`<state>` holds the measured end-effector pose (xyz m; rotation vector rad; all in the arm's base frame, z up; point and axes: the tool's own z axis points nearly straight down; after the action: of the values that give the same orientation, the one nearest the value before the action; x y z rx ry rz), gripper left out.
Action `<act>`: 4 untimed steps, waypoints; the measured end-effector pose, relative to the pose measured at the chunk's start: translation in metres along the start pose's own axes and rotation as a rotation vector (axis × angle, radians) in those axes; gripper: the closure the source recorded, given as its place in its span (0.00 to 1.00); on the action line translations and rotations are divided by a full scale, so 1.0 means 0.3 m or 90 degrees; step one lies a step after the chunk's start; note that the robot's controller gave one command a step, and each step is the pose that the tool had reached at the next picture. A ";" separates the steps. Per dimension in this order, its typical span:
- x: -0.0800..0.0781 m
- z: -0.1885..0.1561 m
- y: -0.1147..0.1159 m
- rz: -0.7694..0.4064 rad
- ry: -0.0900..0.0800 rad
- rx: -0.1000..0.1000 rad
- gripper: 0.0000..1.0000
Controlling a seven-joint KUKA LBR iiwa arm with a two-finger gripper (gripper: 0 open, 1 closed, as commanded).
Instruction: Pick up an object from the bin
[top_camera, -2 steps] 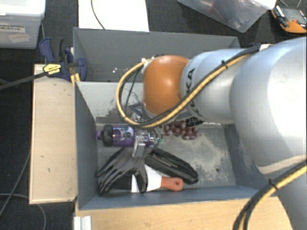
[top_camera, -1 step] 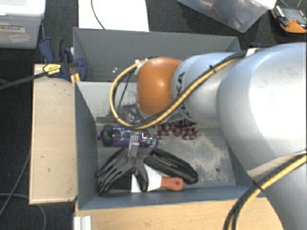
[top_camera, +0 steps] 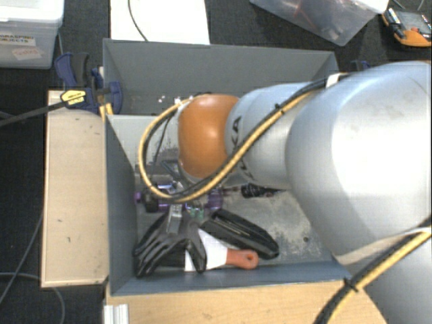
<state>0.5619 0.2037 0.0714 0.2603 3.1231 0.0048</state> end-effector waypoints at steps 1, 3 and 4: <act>-0.095 -0.002 -0.068 -0.041 -0.004 -0.002 0.00; 0.020 -0.005 -0.121 0.011 -0.007 -0.005 1.00; 0.024 -0.062 -0.123 0.012 -0.004 -0.003 1.00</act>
Offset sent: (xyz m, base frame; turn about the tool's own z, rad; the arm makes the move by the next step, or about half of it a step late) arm -0.0150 -0.0356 -0.0014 0.0160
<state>0.5485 0.1683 0.0898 0.2889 3.1139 0.0124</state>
